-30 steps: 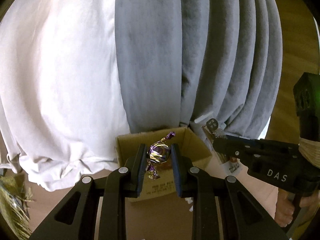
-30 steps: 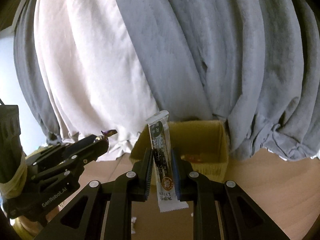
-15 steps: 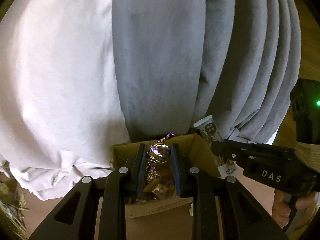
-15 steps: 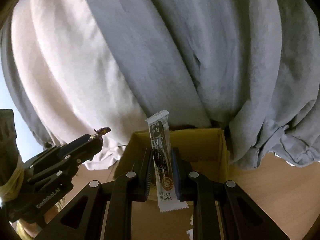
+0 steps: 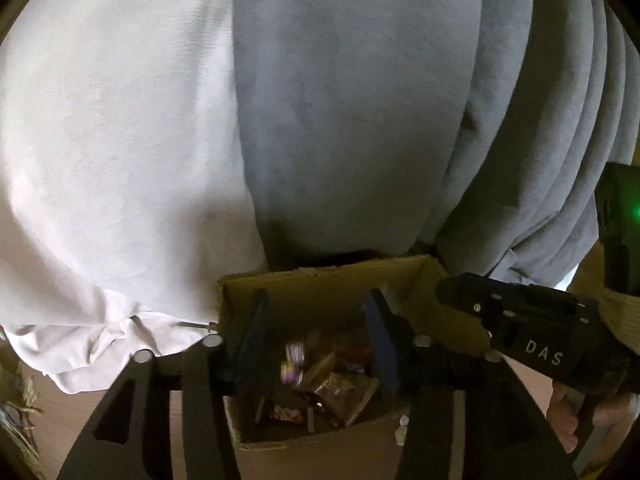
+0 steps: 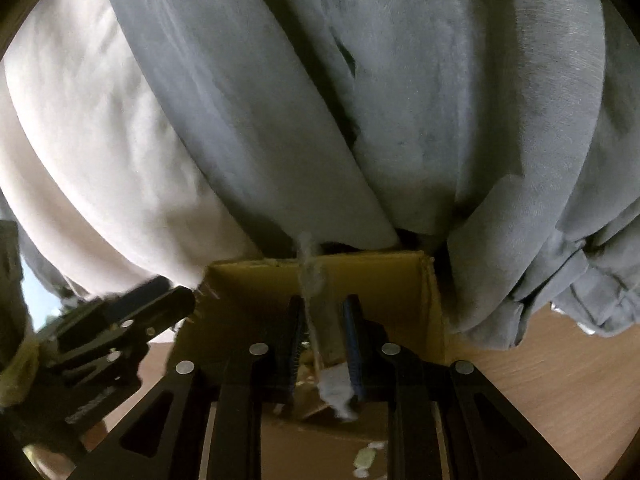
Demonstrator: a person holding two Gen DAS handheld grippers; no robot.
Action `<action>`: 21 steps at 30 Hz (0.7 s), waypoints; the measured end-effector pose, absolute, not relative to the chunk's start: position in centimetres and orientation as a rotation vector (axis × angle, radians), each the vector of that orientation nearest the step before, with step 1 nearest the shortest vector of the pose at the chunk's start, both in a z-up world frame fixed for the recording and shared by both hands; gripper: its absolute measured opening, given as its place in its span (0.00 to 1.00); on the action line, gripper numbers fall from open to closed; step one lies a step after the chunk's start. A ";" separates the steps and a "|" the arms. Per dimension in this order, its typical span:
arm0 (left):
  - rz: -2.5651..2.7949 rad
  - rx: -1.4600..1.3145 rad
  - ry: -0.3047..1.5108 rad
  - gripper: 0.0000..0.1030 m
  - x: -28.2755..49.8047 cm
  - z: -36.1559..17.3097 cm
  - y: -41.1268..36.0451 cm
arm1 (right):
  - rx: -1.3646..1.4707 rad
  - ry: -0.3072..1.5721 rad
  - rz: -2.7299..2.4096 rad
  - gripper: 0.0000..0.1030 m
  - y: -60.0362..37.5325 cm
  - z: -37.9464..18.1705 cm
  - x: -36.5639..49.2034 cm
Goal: Organize snacks
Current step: 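Carry both snacks into the cardboard box and open both tools, then withdraw both tools from the box toward the clear snack packets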
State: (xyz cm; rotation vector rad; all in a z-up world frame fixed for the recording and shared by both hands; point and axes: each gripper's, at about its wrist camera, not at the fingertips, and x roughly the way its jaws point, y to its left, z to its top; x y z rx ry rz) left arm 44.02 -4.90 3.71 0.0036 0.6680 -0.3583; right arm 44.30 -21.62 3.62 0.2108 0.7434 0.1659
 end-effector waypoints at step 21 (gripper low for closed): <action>-0.260 -0.032 0.752 0.53 33.5 2.3 -0.7 | 0.202 0.754 0.206 0.38 -18.7 2.8 35.2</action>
